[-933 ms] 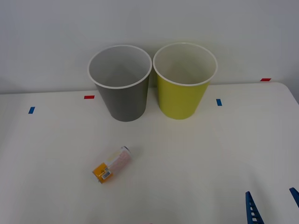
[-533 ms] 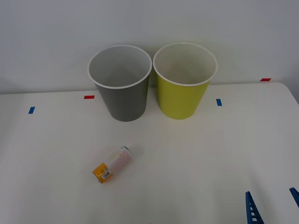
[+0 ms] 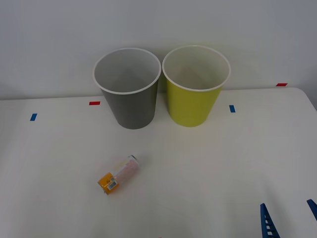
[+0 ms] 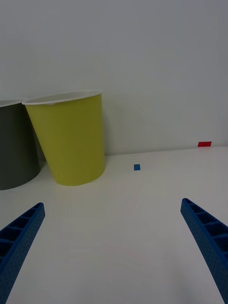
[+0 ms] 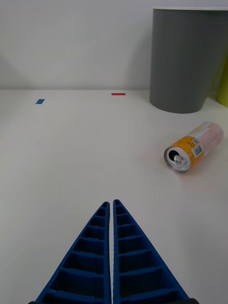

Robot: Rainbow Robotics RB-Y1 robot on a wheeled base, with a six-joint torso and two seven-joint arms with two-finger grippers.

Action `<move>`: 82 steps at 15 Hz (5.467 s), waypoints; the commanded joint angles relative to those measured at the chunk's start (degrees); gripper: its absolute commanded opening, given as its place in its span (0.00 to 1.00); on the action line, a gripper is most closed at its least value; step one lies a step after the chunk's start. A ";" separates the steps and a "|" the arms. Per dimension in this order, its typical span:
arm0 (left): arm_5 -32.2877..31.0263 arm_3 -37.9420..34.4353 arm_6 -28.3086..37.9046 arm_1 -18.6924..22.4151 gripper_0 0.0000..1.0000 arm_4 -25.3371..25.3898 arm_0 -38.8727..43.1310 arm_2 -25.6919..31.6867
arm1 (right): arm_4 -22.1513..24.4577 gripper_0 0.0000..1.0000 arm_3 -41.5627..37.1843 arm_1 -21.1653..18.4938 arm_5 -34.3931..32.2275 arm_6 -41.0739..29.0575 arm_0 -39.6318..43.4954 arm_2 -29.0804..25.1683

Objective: Put cans in the gray bin and PET bottles in the light green bin.

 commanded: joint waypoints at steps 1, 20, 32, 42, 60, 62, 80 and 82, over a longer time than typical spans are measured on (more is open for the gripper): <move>0.00 0.00 0.00 0.00 0.00 0.00 0.00 0.00 | 0.00 1.00 0.00 0.00 0.00 0.00 0.00 0.00; 0.00 0.00 0.00 0.00 0.00 0.00 0.00 0.00 | 0.00 1.00 0.00 0.00 0.00 0.00 0.00 0.00; 0.79 2.29 0.09 0.00 0.00 0.35 -1.05 0.35 | 0.00 1.00 0.00 0.00 0.00 0.00 0.00 0.00; -3.52 2.90 -0.26 0.62 0.00 2.55 -1.05 1.85 | 0.00 1.00 0.00 0.00 0.00 0.00 0.00 0.00; -5.19 2.90 -0.26 2.46 1.00 1.14 -1.05 2.28 | 0.00 1.00 0.00 0.00 0.00 0.00 0.00 0.00; -5.10 2.99 -0.35 5.27 1.00 1.32 -1.76 2.37 | 0.00 1.00 0.00 0.00 0.00 0.00 0.00 0.00; 26.28 -6.24 -0.70 33.57 1.00 2.28 -26.19 -6.24 | 0.00 1.00 0.00 0.00 0.00 0.00 0.00 0.00; 33.49 -9.93 -0.53 36.65 1.00 2.28 -27.95 -7.73 | 0.00 1.00 0.00 0.00 0.00 0.00 0.00 0.00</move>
